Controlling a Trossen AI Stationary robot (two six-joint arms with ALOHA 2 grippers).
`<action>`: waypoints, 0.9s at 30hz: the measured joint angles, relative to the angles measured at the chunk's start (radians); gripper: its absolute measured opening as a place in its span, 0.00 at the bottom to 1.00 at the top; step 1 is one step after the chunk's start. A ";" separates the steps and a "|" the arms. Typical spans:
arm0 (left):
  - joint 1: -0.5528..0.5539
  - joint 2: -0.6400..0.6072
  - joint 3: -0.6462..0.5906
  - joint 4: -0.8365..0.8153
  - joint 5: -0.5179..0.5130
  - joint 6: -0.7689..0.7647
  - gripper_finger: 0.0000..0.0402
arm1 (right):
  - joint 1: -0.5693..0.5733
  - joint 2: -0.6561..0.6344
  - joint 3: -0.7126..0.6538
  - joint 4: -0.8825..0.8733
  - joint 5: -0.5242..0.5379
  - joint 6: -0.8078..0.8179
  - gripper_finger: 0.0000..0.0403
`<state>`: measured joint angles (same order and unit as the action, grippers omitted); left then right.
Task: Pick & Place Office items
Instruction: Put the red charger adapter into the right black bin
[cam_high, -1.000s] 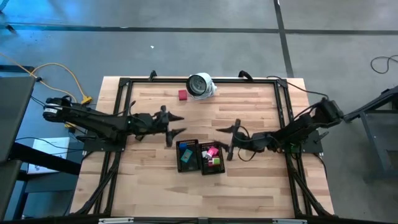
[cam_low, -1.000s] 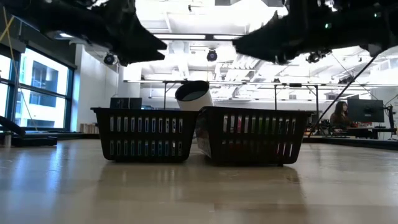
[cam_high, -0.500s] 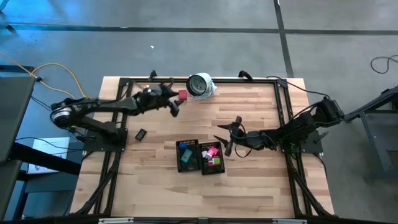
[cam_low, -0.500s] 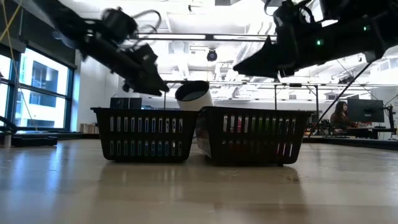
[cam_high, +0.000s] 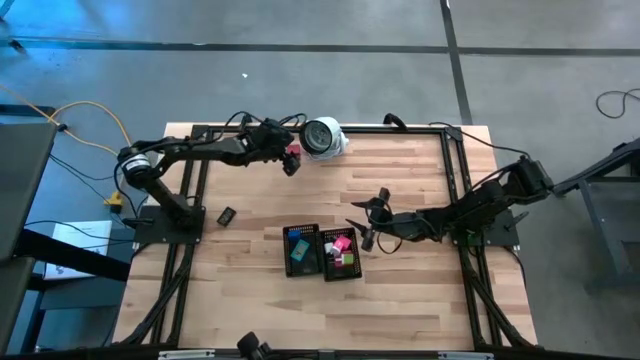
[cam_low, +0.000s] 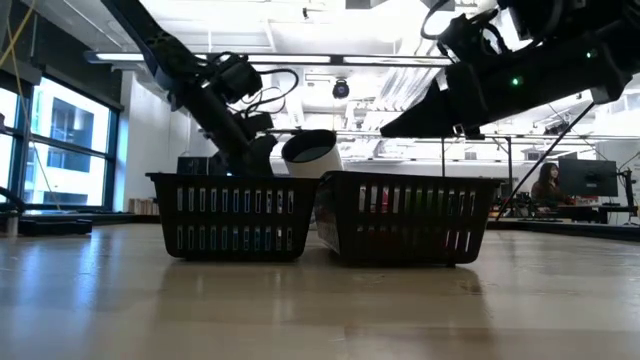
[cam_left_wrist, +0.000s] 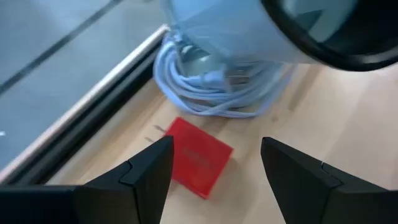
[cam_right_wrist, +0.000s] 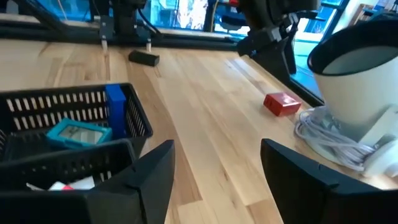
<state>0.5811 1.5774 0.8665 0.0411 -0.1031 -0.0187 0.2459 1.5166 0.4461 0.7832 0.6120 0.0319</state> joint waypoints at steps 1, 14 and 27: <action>0.000 0.000 0.000 0.001 -0.009 0.009 0.58 | 0.000 0.000 0.000 -0.004 0.000 0.000 0.55; 0.004 0.052 0.005 0.007 -0.084 0.008 0.58 | -0.001 0.000 0.000 -0.001 -0.001 0.001 0.55; 0.021 0.090 0.024 0.009 -0.170 -0.009 0.58 | -0.020 0.000 0.000 -0.019 -0.015 0.029 0.55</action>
<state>0.6025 1.6672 0.8902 0.0503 -0.2726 -0.0278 0.2261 1.5166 0.4461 0.7646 0.5972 0.0605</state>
